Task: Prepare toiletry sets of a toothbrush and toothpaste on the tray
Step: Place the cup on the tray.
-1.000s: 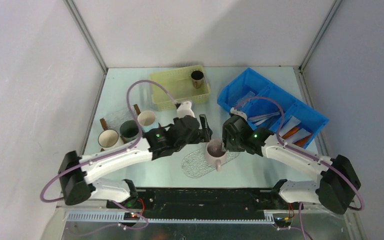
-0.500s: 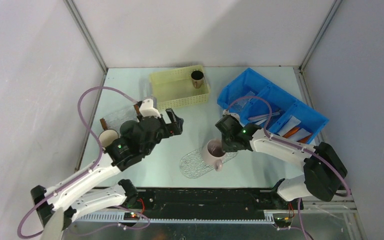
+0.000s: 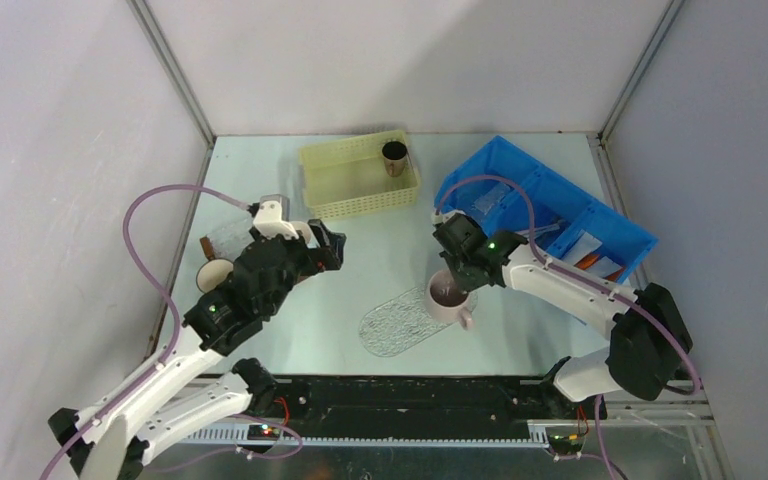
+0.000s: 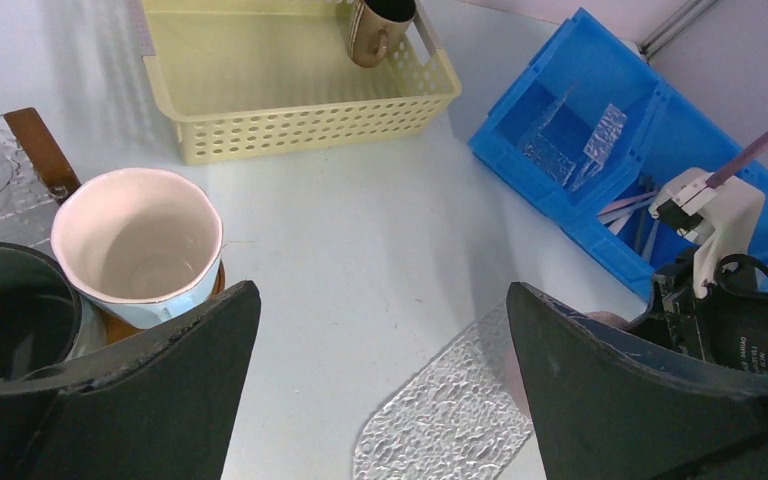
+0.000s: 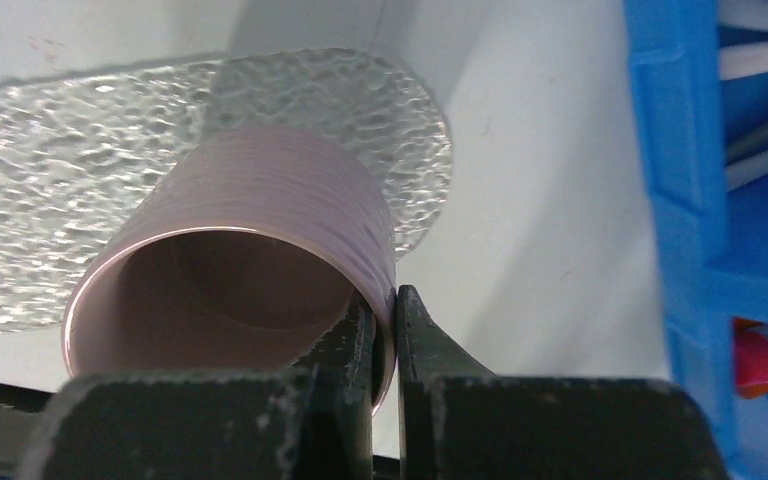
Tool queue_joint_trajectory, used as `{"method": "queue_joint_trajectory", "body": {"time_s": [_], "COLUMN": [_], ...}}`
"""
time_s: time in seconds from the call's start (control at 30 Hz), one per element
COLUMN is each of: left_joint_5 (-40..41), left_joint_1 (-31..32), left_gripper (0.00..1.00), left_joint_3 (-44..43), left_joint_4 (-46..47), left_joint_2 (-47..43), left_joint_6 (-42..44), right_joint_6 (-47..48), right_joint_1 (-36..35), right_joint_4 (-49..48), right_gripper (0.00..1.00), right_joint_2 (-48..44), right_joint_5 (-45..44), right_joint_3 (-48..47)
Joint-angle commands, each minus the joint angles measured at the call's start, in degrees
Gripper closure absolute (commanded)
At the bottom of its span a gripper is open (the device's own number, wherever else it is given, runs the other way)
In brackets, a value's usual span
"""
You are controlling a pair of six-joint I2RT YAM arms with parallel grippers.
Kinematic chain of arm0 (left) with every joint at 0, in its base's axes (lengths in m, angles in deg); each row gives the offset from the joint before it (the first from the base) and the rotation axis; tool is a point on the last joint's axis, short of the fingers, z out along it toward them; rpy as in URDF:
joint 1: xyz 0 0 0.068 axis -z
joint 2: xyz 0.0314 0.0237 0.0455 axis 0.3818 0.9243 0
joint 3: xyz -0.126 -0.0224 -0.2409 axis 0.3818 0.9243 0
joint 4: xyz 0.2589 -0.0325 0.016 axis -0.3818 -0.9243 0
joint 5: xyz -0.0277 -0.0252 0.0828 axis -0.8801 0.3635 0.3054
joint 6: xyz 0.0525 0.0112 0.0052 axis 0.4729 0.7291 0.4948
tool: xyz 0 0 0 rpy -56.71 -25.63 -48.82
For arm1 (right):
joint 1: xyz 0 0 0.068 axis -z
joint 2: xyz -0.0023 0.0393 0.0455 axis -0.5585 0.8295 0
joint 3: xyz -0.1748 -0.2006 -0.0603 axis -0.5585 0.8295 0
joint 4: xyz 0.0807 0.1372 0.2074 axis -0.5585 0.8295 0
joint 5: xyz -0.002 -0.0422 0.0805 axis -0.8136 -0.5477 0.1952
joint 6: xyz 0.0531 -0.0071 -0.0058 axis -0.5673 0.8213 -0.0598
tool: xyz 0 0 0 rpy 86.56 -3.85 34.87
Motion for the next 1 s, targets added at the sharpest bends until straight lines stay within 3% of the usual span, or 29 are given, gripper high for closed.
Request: {"method": "queue_joint_trajectory", "body": {"time_s": [0.0,0.5,0.97], "left_joint_5": [-3.0,-7.9,-10.9], "left_joint_1": [-2.2,-6.5,-7.5], "left_gripper": [0.00,0.00,0.00], "left_joint_3": [-0.9,-1.9,-2.7], "left_joint_4": [0.8,1.7,3.4], "left_joint_2": [0.2,4.2,7.7], "left_joint_6": [2.1,1.1,0.2], "right_joint_6": [11.1,14.6,10.0], "right_joint_1": [1.8,3.9,3.2], "right_joint_4": [-3.0,-13.8,-16.8], "right_gripper": [1.00,1.00,1.00], "right_joint_2": [-0.1,0.0,1.0], "right_joint_5": [-2.5,0.3,0.3], "right_joint_3": [-2.7,2.8,7.2]}}
